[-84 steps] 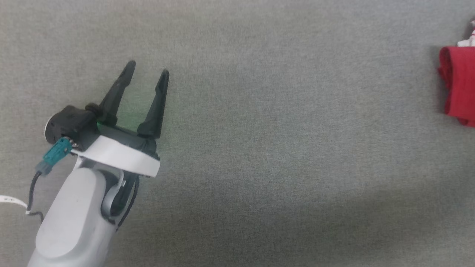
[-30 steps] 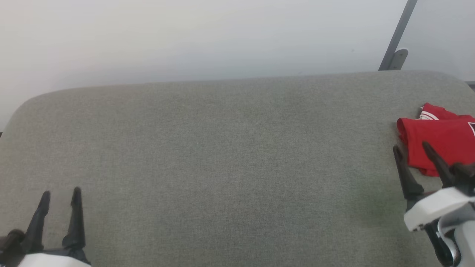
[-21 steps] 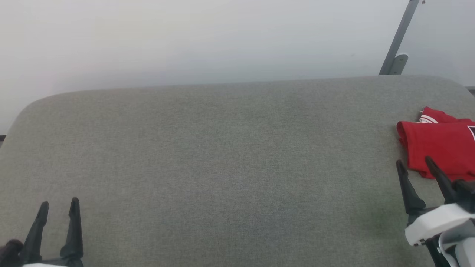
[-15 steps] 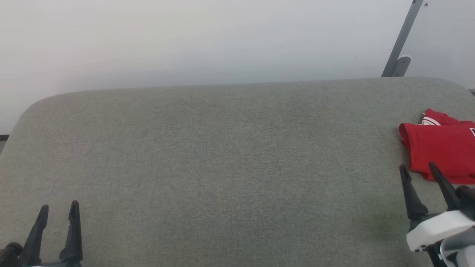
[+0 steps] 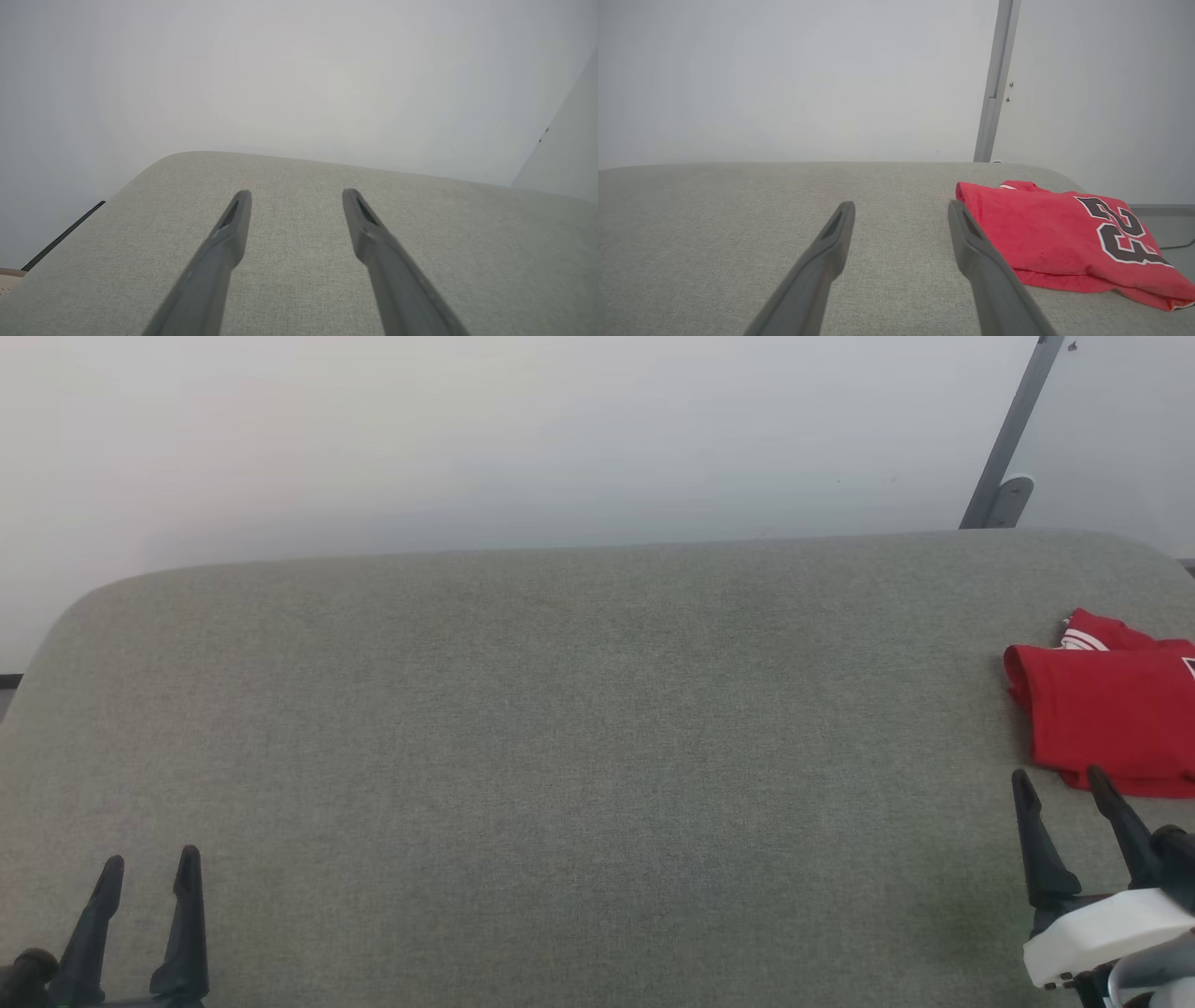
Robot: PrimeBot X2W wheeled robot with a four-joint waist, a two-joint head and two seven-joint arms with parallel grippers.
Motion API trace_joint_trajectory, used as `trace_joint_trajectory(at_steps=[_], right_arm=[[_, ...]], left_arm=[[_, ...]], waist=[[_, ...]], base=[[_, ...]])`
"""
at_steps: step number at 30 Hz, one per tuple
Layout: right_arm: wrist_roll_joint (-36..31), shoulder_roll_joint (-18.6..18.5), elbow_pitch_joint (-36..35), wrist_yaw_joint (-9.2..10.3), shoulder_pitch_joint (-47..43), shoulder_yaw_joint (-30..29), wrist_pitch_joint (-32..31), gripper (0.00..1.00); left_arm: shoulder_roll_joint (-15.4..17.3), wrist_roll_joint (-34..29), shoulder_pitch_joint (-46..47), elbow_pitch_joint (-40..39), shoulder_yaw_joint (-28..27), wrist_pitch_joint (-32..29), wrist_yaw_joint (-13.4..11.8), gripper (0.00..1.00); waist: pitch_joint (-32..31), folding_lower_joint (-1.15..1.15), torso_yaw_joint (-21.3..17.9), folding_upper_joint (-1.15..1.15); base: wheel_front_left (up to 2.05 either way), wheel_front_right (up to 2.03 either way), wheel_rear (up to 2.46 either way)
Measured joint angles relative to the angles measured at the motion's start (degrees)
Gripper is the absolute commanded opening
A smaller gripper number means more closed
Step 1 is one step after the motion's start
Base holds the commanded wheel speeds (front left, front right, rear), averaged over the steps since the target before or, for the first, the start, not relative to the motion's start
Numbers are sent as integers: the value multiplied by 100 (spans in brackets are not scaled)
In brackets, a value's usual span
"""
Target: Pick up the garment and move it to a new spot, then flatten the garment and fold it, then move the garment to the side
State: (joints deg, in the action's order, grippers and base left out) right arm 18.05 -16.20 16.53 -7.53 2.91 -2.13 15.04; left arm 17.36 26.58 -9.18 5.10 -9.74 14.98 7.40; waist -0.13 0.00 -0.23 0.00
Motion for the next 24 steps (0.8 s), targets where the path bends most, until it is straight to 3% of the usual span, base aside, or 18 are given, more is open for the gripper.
trace_joint_trajectory(at_steps=[15,16,24], right_arm=[[-55,56,-34,0,-26,-36,0,100],[-49,67,-4,-1,-31,-26,-1,0],[325,270,218,-2,-176,-8,-152,0]], left_arm=[[-55,-48,7,-63,-59,0,0,100],[-80,-64,4,-41,-59,-2,-1,0],[-357,259,-12,238,31,-136,-1,0]], waist=[[19,0,13,0],[19,0,14,0],[19,0,14,0]], base=[[0,0,0],[0,0,0],[0,0,0]])
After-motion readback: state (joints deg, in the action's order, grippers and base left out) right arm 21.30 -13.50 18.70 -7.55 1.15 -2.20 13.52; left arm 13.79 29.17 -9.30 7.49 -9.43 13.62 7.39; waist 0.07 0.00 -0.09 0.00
